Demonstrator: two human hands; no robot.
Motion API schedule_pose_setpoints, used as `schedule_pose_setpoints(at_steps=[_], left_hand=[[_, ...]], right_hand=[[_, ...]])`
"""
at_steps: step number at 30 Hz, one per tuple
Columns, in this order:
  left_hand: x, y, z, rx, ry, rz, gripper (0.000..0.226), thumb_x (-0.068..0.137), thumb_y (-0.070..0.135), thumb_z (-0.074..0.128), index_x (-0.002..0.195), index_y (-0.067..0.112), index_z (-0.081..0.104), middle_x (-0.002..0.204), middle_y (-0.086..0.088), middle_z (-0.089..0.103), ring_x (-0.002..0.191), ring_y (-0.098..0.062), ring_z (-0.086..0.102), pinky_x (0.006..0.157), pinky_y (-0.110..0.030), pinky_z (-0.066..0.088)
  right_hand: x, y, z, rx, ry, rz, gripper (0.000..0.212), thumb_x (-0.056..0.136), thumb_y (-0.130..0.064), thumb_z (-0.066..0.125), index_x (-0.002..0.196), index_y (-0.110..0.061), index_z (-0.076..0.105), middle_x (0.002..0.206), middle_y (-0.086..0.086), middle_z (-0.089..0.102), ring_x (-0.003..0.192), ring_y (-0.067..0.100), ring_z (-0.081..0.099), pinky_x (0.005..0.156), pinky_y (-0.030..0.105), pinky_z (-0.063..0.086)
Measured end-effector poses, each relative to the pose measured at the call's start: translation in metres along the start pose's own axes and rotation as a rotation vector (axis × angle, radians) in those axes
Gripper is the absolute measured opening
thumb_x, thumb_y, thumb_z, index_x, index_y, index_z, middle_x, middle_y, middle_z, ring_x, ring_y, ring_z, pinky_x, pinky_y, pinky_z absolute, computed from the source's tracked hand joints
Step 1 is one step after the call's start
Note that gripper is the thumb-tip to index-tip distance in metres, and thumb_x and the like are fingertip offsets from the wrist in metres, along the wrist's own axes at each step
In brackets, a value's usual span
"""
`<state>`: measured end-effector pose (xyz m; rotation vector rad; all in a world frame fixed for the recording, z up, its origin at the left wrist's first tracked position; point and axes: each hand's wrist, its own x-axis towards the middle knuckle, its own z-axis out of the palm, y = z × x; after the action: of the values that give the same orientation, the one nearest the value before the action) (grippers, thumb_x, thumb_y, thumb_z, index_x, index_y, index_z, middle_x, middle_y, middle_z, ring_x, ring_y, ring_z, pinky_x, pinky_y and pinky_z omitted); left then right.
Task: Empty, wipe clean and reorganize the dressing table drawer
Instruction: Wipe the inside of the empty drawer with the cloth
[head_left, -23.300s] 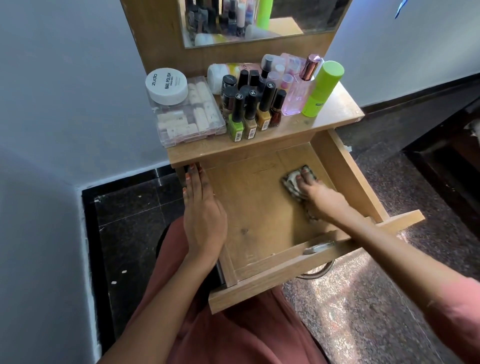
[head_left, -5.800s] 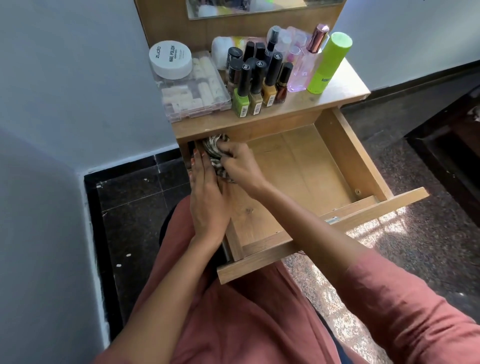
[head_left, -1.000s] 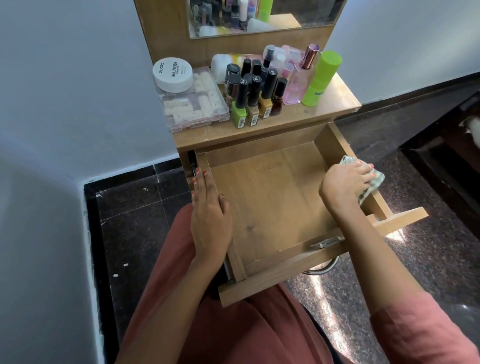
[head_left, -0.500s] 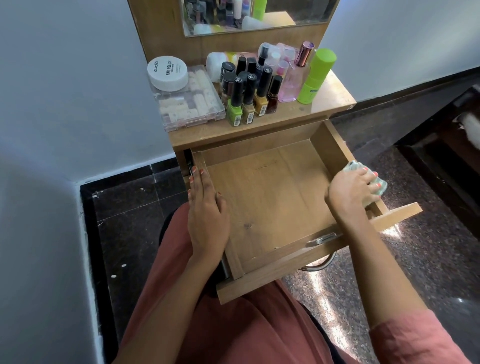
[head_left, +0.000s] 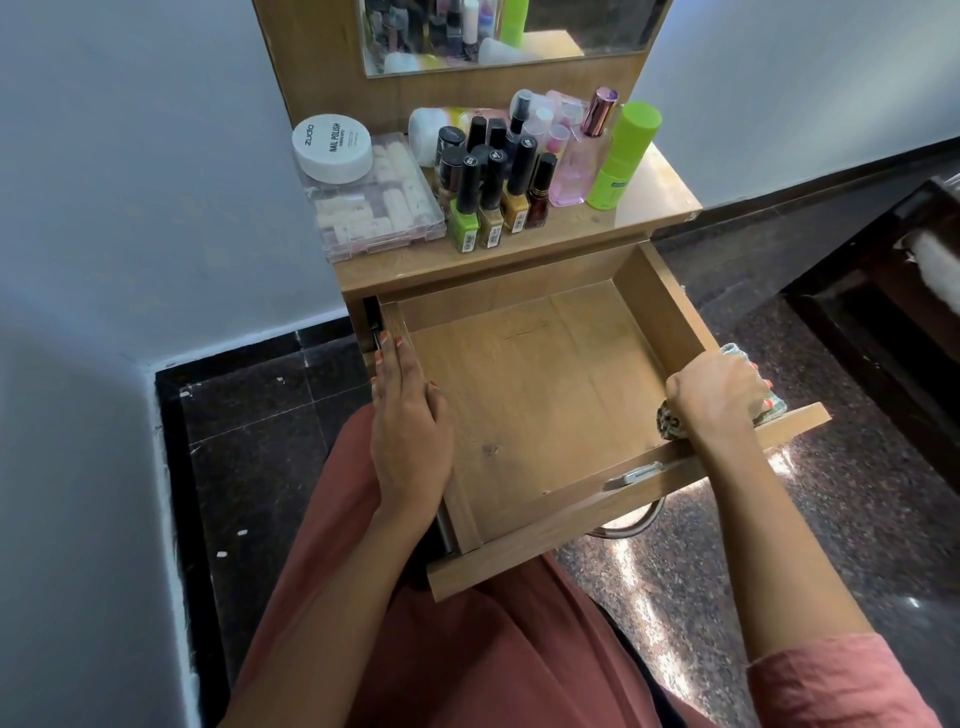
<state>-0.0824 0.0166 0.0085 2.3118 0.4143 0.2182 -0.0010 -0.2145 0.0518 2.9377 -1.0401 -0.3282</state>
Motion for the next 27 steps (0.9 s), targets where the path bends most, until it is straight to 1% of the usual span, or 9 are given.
schedule_pose_setpoints(at_steps=[4,6,9,13,16,18,20,24,27], left_hand=[[-0.001,0.002,-0.002,-0.025,-0.003,-0.009,0.055,0.098,0.017,0.033,0.146,0.019,0.006,0.156,0.003,0.002,0.143,-0.019,0.010,0.102,-0.044,0.043],[0.000,0.002,-0.002,-0.031,-0.003,-0.003,0.055,0.098,0.016,0.033,0.146,0.019,0.006,0.156,0.003,0.003,0.143,-0.018,0.010,0.102,-0.044,0.043],[0.000,0.002,-0.001,-0.049,-0.001,0.000,0.055,0.098,0.015,0.033,0.146,0.018,0.006,0.156,0.002,0.003,0.143,-0.016,0.008,0.107,-0.044,0.039],[-0.001,0.001,-0.001,-0.041,-0.001,0.000,0.056,0.098,0.016,0.034,0.146,0.018,0.005,0.156,0.001,0.003,0.143,-0.018,0.009,0.105,-0.045,0.040],[0.000,-0.002,0.000,-0.028,-0.004,0.005,0.057,0.097,0.018,0.034,0.146,0.019,0.004,0.156,0.002,0.002,0.143,-0.021,0.017,0.098,-0.048,0.045],[0.000,-0.002,0.000,-0.020,-0.009,0.007,0.057,0.097,0.018,0.033,0.146,0.018,0.005,0.156,0.001,0.002,0.143,-0.021,0.015,0.099,-0.047,0.045],[0.000,-0.002,-0.001,-0.007,-0.007,0.006,0.056,0.098,0.018,0.033,0.146,0.018,0.005,0.156,0.001,0.003,0.143,-0.020,0.013,0.099,-0.046,0.045],[0.000,-0.001,-0.002,0.015,-0.001,-0.007,0.056,0.098,0.019,0.033,0.146,0.019,0.005,0.156,0.002,0.003,0.143,-0.020,0.010,0.100,-0.046,0.044],[0.000,-0.002,-0.001,0.008,0.006,-0.007,0.056,0.098,0.019,0.033,0.146,0.019,0.006,0.156,0.002,0.004,0.143,-0.021,0.012,0.099,-0.047,0.045]], right_hand=[[-0.013,0.008,-0.016,0.087,0.108,-0.157,0.028,0.086,-0.003,0.047,0.109,0.011,0.055,0.117,0.030,0.055,0.112,0.044,0.051,0.094,0.046,0.043],[-0.017,0.018,-0.037,0.086,0.094,-0.260,0.028,0.086,-0.003,0.048,0.111,0.002,0.059,0.115,0.027,0.057,0.109,0.044,0.054,0.092,0.044,0.044],[-0.006,0.032,-0.068,-0.041,-0.002,-0.487,0.038,0.085,-0.005,0.048,0.115,-0.021,0.064,0.120,0.019,0.061,0.108,0.038,0.057,0.093,0.042,0.044],[0.012,0.036,-0.080,-0.348,-0.220,-0.736,0.042,0.081,-0.004,0.048,0.107,-0.031,0.066,0.120,0.004,0.063,0.109,0.027,0.059,0.088,0.035,0.049],[0.015,0.037,-0.074,-0.509,-0.318,-0.755,0.033,0.083,-0.013,0.051,0.105,-0.034,0.064,0.118,0.002,0.059,0.102,0.025,0.058,0.078,0.028,0.048],[0.010,0.037,-0.070,-0.563,-0.364,-0.707,0.027,0.084,-0.015,0.051,0.103,-0.028,0.065,0.110,0.003,0.057,0.086,0.026,0.059,0.060,0.020,0.043],[0.010,0.035,-0.064,-0.564,-0.371,-0.677,0.026,0.084,-0.012,0.050,0.102,-0.023,0.066,0.112,0.006,0.059,0.086,0.026,0.061,0.051,0.018,0.034],[0.008,0.033,-0.060,-0.621,-0.399,-0.698,0.032,0.075,-0.025,0.051,0.103,-0.017,0.064,0.115,0.008,0.063,0.101,0.026,0.061,0.052,0.015,0.036],[-0.008,0.023,-0.065,-0.717,-0.399,-0.780,0.015,0.084,-0.016,0.053,0.093,-0.025,0.061,0.113,0.005,0.063,0.093,0.023,0.060,0.052,0.017,0.032]])
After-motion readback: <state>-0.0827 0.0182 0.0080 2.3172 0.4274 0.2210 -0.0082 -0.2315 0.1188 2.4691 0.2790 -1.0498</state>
